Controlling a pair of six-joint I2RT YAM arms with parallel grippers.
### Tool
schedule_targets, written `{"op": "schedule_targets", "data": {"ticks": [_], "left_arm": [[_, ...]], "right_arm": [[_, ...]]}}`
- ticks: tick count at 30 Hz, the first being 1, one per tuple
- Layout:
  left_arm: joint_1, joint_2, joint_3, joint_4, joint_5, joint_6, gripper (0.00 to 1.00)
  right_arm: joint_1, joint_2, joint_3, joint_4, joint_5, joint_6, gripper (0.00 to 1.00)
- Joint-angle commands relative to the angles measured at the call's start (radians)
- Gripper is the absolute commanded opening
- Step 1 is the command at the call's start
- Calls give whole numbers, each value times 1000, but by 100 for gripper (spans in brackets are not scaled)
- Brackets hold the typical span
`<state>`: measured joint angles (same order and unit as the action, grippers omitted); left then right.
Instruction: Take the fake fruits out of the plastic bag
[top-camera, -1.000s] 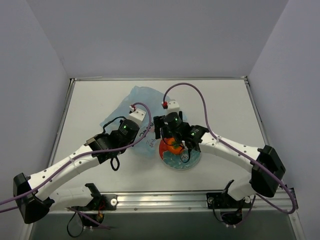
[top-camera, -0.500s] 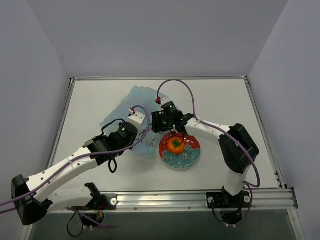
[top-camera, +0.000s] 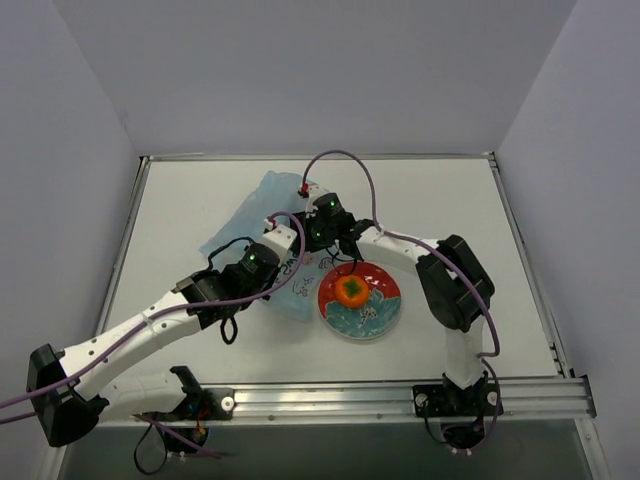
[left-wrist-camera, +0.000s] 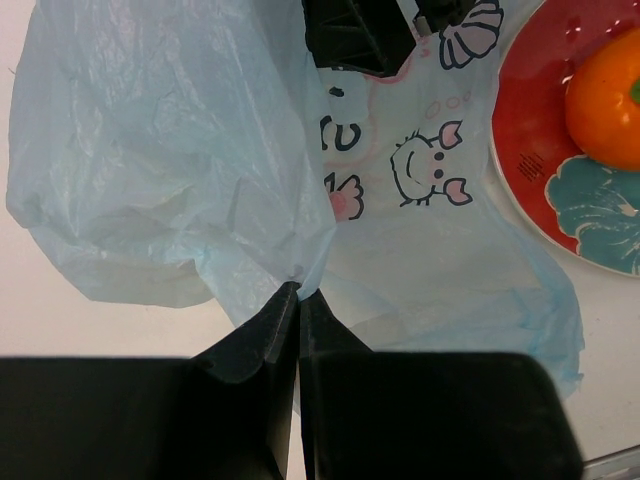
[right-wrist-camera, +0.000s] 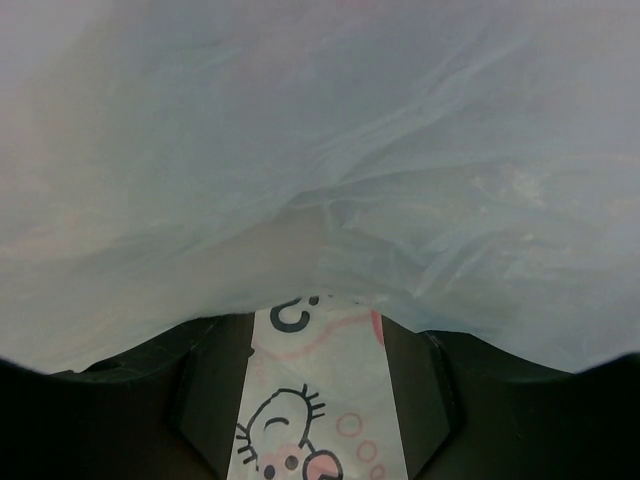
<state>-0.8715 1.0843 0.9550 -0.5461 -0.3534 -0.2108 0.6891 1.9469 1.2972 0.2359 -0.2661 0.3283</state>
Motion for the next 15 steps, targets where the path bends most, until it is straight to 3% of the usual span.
{"op": "schedule_targets", "data": {"ticks": [1, 15], "left_arm": [[-7, -4, 18, 21, 10, 10, 2], [-7, 32, 30, 31, 57, 13, 2]], "right_arm": [[-20, 29, 51, 54, -27, 2, 50], [-46, 101, 54, 207, -142, 6, 47]]}}
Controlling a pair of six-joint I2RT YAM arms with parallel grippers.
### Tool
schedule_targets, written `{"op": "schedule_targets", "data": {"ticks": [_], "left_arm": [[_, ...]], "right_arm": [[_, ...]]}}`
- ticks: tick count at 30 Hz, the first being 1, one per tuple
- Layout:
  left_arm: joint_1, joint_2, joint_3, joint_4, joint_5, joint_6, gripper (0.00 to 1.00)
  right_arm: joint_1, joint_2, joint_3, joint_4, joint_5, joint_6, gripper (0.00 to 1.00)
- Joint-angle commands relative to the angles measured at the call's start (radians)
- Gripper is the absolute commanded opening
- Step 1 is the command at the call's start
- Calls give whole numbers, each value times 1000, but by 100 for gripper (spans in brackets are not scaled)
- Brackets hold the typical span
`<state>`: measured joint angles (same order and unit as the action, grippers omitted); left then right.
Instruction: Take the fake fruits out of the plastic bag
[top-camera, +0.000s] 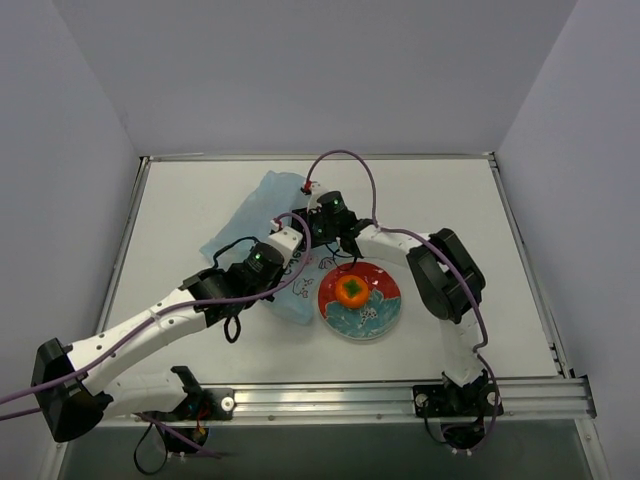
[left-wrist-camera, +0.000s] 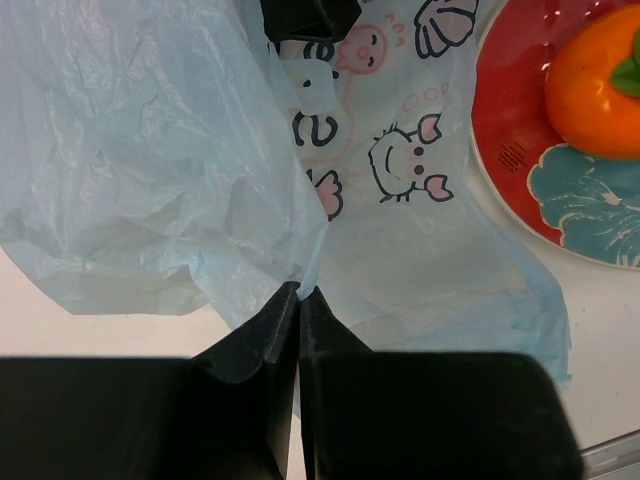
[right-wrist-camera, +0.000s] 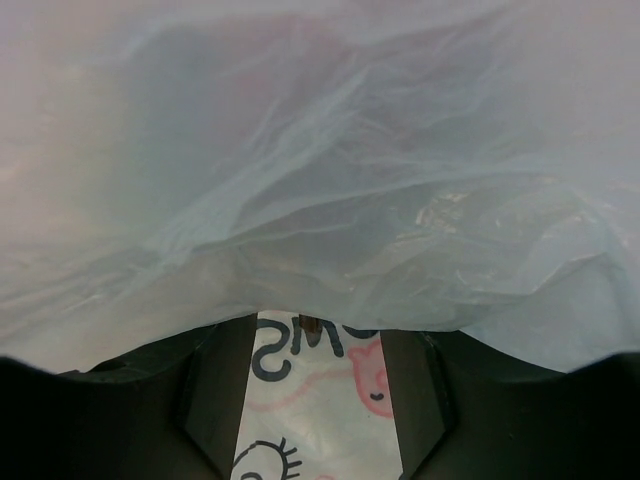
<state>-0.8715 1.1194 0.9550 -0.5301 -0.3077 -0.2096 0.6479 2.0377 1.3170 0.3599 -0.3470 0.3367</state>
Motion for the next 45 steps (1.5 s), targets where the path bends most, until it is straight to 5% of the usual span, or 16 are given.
{"op": "schedule_targets", "data": {"ticks": [1, 7, 11, 14, 45], "left_arm": [[-7, -1, 30, 15, 13, 15, 2], [-7, 5, 33, 10, 9, 15, 2], [-7, 8, 33, 7, 7, 15, 2], [-7, 8, 34, 5, -1, 12, 2], [236, -18, 34, 25, 74, -54, 2]], "right_arm": [[-7, 13, 33, 97, -69, 2, 47], [-7, 49, 54, 128, -107, 16, 36], [-7, 58, 62, 139, -119, 21, 8], [-7, 50, 59, 136, -121, 22, 0], [153, -528, -232, -256, 197, -25, 0]]}}
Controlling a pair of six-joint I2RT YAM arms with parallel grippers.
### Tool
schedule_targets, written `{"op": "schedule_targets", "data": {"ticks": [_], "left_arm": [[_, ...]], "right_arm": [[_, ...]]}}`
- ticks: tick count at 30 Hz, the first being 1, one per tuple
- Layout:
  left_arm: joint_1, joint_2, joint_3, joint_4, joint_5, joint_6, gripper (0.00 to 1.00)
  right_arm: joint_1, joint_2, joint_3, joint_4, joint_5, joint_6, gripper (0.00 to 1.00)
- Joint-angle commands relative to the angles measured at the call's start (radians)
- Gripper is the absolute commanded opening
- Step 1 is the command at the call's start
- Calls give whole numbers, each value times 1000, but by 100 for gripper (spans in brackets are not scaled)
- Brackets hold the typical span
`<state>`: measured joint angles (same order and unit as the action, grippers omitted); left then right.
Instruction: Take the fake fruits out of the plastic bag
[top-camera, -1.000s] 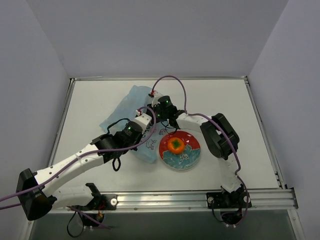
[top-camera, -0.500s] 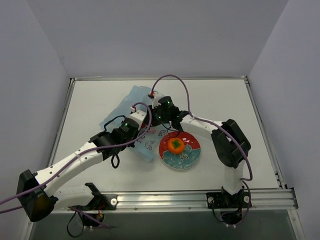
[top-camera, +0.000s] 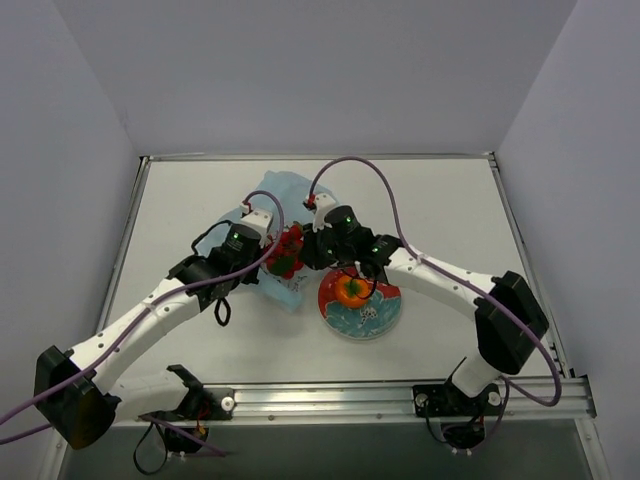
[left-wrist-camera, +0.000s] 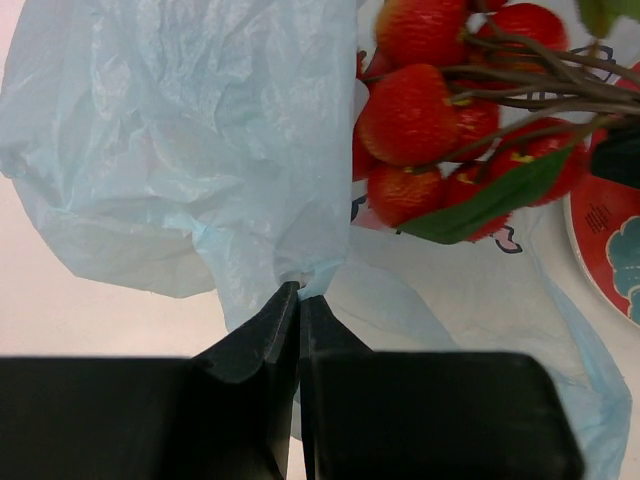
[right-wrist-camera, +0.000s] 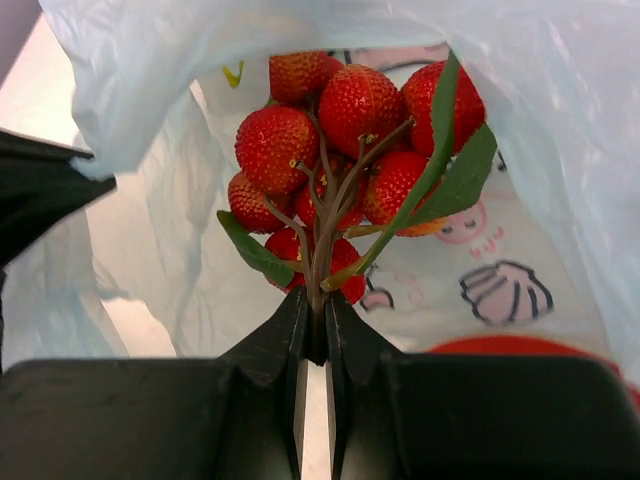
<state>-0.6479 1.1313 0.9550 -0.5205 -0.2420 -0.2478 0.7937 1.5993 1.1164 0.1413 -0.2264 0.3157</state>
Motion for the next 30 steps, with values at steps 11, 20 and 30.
{"op": "schedule_targets", "data": {"ticks": [11, 20, 30], "left_arm": [[17, -41, 34, -3, 23, -15, 2], [16, -56, 34, -15, 30, -25, 3], [14, -97, 30, -16, 38, -25, 3]], "right_arm": [[27, -395, -204, -100, 167, 66, 0], [75, -573, -245, -238, 343, 158, 0], [76, -739, -343, -376, 619, 316, 0]]}}
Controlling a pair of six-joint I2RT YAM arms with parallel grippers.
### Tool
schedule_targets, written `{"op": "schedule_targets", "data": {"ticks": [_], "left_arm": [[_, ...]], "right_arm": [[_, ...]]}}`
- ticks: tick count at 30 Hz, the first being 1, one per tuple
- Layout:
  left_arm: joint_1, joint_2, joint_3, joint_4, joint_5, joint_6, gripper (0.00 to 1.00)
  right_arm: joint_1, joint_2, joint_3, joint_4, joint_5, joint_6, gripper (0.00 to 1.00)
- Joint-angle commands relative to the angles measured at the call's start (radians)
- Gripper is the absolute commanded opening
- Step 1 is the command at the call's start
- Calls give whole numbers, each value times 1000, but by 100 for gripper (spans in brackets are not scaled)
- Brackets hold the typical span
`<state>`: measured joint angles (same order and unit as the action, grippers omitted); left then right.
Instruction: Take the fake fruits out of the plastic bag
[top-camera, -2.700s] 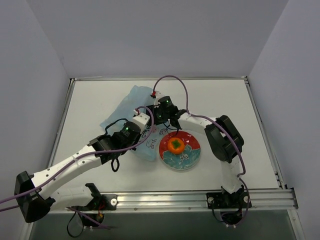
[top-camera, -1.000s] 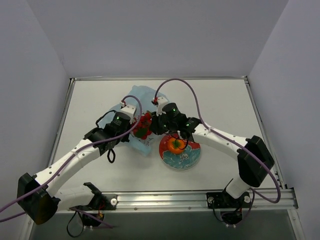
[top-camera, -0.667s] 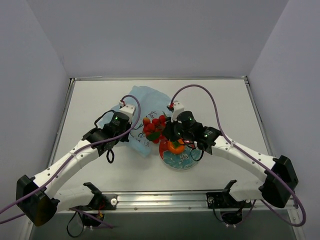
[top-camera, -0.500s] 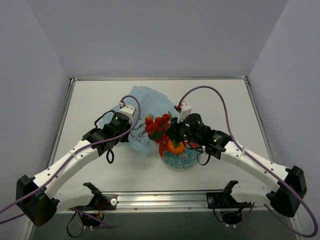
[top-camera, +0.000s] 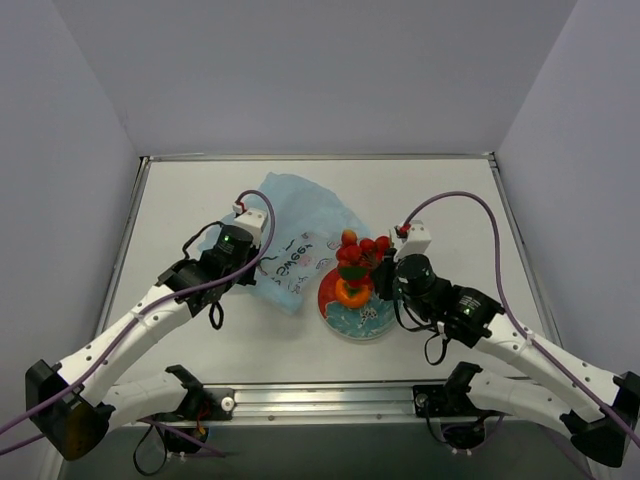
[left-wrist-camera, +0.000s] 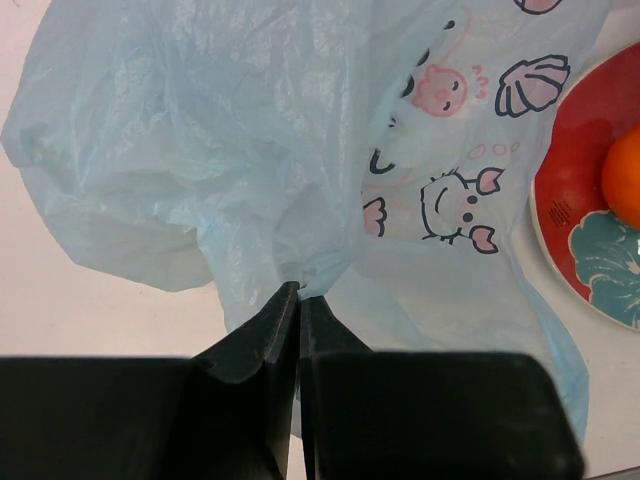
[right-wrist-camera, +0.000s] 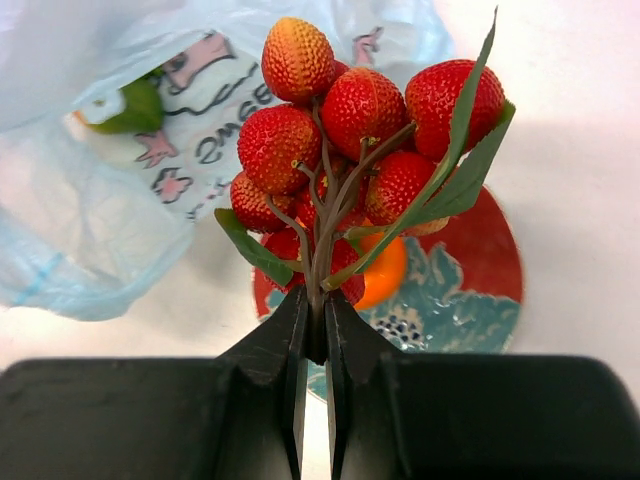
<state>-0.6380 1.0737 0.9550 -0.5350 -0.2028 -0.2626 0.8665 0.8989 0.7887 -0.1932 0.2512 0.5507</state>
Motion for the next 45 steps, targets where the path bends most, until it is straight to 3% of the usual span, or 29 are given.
{"op": "schedule_targets", "data": {"ticks": [1, 15, 33, 45], "left_arm": [[4, -43, 30, 0, -3, -10, 3], [-3, -77, 21, -2, -1, -9, 3], [-12, -69, 22, 3, 5, -9, 3], [-12, -63, 24, 3, 11, -9, 3]], "right_arm": [[3, -57, -19, -49, 166, 98, 0], [5, -120, -124, -92, 304, 222, 0], [5, -114, -189, -88, 234, 253, 0], [71, -176, -227, -72, 186, 272, 0]]}}
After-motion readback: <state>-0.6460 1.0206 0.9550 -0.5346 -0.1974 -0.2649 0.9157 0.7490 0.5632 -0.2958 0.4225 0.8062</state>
